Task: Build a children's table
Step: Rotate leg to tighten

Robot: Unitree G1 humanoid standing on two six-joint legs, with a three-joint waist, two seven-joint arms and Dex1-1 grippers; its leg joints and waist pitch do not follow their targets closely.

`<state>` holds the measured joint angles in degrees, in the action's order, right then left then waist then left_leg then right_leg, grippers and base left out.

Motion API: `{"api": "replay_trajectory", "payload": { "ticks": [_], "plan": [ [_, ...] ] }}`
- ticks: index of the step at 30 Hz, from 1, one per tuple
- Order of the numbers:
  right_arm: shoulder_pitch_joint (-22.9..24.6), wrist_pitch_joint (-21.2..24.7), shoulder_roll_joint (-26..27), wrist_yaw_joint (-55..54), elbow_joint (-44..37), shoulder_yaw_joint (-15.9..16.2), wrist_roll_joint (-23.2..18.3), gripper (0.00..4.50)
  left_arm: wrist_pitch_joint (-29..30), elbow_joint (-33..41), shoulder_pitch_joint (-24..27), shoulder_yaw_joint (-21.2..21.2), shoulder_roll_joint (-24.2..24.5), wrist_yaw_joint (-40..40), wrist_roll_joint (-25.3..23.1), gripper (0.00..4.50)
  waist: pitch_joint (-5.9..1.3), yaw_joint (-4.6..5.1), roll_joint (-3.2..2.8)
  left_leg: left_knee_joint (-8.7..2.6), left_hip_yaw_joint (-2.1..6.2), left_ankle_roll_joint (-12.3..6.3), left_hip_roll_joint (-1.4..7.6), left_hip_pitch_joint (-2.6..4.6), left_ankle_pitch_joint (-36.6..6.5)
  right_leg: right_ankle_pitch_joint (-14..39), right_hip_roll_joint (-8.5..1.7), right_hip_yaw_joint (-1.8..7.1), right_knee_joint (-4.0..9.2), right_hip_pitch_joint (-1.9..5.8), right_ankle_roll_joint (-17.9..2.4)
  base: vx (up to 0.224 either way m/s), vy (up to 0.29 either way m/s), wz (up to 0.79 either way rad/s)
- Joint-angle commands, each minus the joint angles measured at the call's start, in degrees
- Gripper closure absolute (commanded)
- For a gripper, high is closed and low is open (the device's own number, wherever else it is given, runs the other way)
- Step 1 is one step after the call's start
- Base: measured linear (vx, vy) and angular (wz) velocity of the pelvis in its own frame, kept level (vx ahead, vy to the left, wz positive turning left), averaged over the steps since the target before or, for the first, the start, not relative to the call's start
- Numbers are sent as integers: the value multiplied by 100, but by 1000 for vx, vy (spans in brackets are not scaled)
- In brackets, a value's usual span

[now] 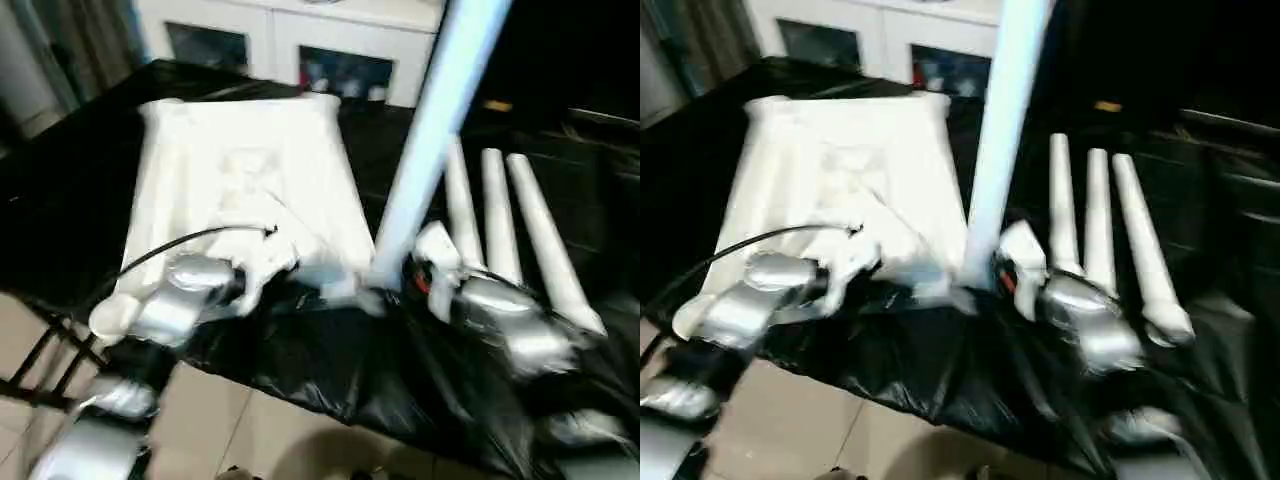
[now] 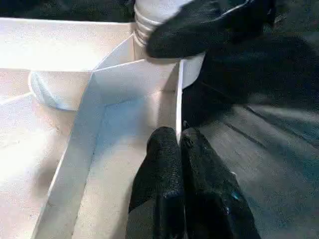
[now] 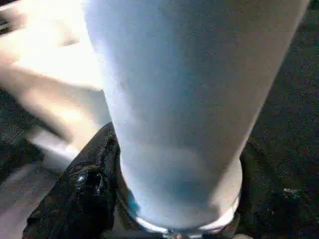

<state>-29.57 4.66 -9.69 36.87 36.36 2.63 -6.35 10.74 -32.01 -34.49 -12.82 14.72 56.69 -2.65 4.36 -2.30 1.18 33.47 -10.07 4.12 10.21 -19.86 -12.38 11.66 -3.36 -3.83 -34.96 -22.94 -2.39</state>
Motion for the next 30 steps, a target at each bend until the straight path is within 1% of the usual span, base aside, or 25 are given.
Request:
{"api": "replay_trajectory", "payload": {
  "ticks": [1,2,3,4,5,6,7,8,9,10,11,12,13,16,17,18,19,20,22,23,24,25,26,27,30],
  "plan": [
    [-33,147,504,-511,318,282,93,175,155,-74,-51,-89,-416,-474,-3,450,-246,-23,9,-442,114,-284,337,7,-764,1667,-576,367,525,250,-1094,0,0,0],
    [-50,171,560,-627,349,260,114,175,165,-74,-52,-91,-456,-533,-14,450,-248,-11,11,-441,113,-297,333,-5,-755,1629,-572,369,525,257,-1103,0,0,0],
    [-91,145,701,-907,426,258,188,175,197,-81,-51,-111,-566,-696,-60,450,-266,-14,16,-435,115,-314,327,-14,-690,1514,-569,361,506,282,-1102,0,0,0],
    [-147,105,847,-1226,537,237,251,175,212,-93,-49,-129,-687,-873,-110,450,-266,-15,11,-430,108,-320,330,-6,-647,1438,-570,369,502,265,-1117,0,0,0],
    [-176,34,924,-1312,596,227,249,175,218,-94,-43,-144,-759,-958,-132,450,-266,-6,8,-430,106,-328,324,-13,-589,1322,-562,366,489,269,-1147,0,0,0],
    [-190,-34,982,-1339,628,201,234,175,216,-94,-35,-153,-821,-984,-132,450,-278,-18,9,-420,102,-371,321,-17,-539,1203,-571,368,482,282,-1157,0,0,0],
    [-198,-83,1019,-1349,648,183,225,120,214,-95,-29,-158,-861,-995,-130,450,-280,-23,5,-416,100,-392,325,-16,-512,1129,-574,370,476,277,-1171,0,0,0],
    [-196,-99,1032,-1285,636,171,199,106,203,-72,-9,-190,-892,-978,-138,450,-294,-15,34,-411,98,-457,320,-35,-438,949,-560,363,450,301,-1200,0,0,0],
    [-227,-143,1059,-1255,688,126,193,106,172,-56,11,-243,-919,-951,-140,450,-297,-30,8,-407,96,-509,326,-25,-404,821,-564,364,437,292,-1237,0,0,0],
    [-227,-143,1059,-1255,688,126,193,106,172,-56,11,-243,-919,-951,-140,450,-294,-25,5,-408,96,-531,328,-29,-398,780,-560,362,431,289,-1253,0,0,0],
    [-240,-173,1007,-1159,686,96,178,85,104,-21,52,-284,-868,-827,-117,450,-294,-30,-7,-410,95,-553,324,-33,-455,781,-566,362,438,299,-1272,0,0,0],
    [-245,-219,959,-1119,692,96,199,85,61,11,78,-292,-825,-748,-95,450,-289,-30,-5,-413,94,-552,326,-31,-487,819,-570,362,447,296,-1272,0,0,0],
    [-249,-266,900,-1093,703,96,222,61,23,53,111,-292,-777,-658,-64,450,-292,-25,1,-414,94,-545,328,-33,-517,845,-568,362,445,301,-1268,0,0,0],
    [-259,-438,704,-974,740,70,243,61,-81,188,235,-257,-604,-357,-4,450,-301,-27,-10,-414,98,-542,334,-33,-537,857,-576,361,443,301,-1272,0,0,0],
    [-249,-473,657,-891,729,56,226,61,-96,220,267,-250,-560,-280,21,450,-306,-20,-3,-409,95,-560,336,-44,-480,745,-572,366,425,313,-1295,0,0,0],
    [-222,-516,569,-680,676,69,191,61,-163,257,316,-267,-461,-143,28,450,-318,-24,1,-399,90,-598,330,-36,-388,591,-564,366,410,317,-1324,0,0,0],
    [-222,-516,569,-680,676,69,191,61,-163,257,316,-267,-461,-143,28,450,-320,-30,-2,-394,92,-632,328,-41,-351,519,-567,364,402,322,-1343,0,0,0],
    [-167,-571,424,-276,561,107,120,61,-240,317,391,-287,-298,92,43,450,-329,-24,15,-386,85,-699,326,-47,-279,366,-564,365,384,330,-1373,0,0,0],
    [-123,-591,336,10,460,144,64,61,-285,337,421,-281,-212,219,66,450,-325,-35,12,-375,81,-805,327,-55,-220,230,-570,363,371,331,-1406,0,0,0],
    [-16,-591,156,588,209,244,-47,61,-322,368,449,-261,-54,456,120,450,-334,-33,20,-371,85,-857,322,-56,-170,168,-558,353,356,342,-1418,0,0,0],
    [24,-596,81,810,113,287,-85,61,-357,370,451,-255,14,549,135,450,-331,-40,17,-365,86,-919,328,-57,-167,157,-559,350,360,344,-1412,0,0,0],
    [39,-589,42,923,71,307,-106,61,-368,373,451,-251,47,604,149,450,-329,-38,15,-365,85,-925,338,-56,-164,151,-562,354,353,338,-1417,0,0,0],
    [87,-548,-96,1322,-57,369,-189,61,-402,382,447,-253,157,786,180,450,-332,-35,44,-369,85,-938,338,-42,-185,219,-555,345,363,336,-1433,0,0,0],
    [119,-494,-207,1657,-145,428,-247,61,-432,387,439,-259,234,908,189,450,-327,-39,26,-371,86,-932,342,-43,-239,325,-564,346,366,327,-1449,0,0,0],
    [194,-398,-458,2299,-341,618,-287,61,-504,380,411,-262,370,1137,194,450,-329,-57,24,-364,84,-931,355,-38,-201,306,-560,345,357,330,-1467,0,0,0]
  ]
}}
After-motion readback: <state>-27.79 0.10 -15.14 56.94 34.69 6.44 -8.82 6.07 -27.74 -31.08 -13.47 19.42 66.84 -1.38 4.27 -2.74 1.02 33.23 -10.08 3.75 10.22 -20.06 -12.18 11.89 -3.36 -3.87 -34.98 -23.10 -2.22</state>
